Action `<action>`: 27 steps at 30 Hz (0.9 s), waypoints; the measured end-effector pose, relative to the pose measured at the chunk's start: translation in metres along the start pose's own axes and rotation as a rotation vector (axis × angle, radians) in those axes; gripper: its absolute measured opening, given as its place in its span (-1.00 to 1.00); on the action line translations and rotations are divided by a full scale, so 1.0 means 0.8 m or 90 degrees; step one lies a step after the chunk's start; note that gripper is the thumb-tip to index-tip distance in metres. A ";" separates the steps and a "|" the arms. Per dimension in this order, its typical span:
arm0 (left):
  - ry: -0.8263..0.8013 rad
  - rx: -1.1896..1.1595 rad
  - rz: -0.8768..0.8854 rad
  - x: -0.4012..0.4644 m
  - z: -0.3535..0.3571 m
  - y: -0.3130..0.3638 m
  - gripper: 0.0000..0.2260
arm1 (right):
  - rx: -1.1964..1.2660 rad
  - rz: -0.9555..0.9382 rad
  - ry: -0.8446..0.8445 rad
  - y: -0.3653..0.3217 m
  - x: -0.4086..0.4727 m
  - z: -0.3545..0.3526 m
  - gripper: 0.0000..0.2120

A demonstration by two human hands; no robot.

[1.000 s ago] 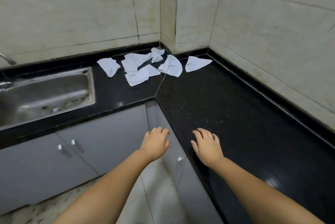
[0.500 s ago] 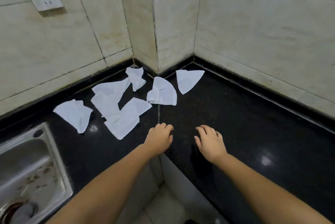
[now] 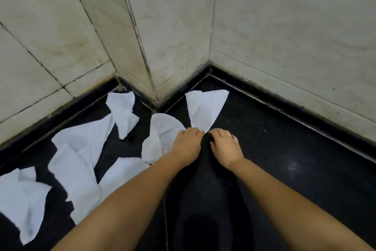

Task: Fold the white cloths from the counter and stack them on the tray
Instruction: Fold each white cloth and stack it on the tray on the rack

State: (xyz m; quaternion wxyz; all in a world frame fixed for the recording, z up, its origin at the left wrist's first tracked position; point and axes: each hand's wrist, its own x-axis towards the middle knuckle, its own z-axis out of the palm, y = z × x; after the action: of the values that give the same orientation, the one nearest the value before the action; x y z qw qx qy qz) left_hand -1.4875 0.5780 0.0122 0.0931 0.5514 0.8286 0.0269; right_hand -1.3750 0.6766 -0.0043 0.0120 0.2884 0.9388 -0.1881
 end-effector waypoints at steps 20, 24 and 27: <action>0.114 -0.138 0.016 0.001 -0.013 -0.012 -0.82 | 0.276 0.045 0.216 -0.020 -0.028 -0.045 -0.86; 0.116 -0.234 0.057 -0.036 -0.033 0.005 -0.89 | 0.452 0.106 0.344 -0.031 -0.083 -0.101 -0.84; 0.102 -0.297 0.096 -0.070 -0.035 0.022 -0.77 | 0.471 0.123 0.430 -0.035 -0.128 -0.131 -0.87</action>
State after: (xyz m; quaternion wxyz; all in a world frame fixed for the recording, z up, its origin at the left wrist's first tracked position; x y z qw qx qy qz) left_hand -1.4554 0.5351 0.0492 0.1497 0.5714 0.7612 0.2678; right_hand -1.2961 0.6379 0.1165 -0.3777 0.4033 0.7301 -0.4019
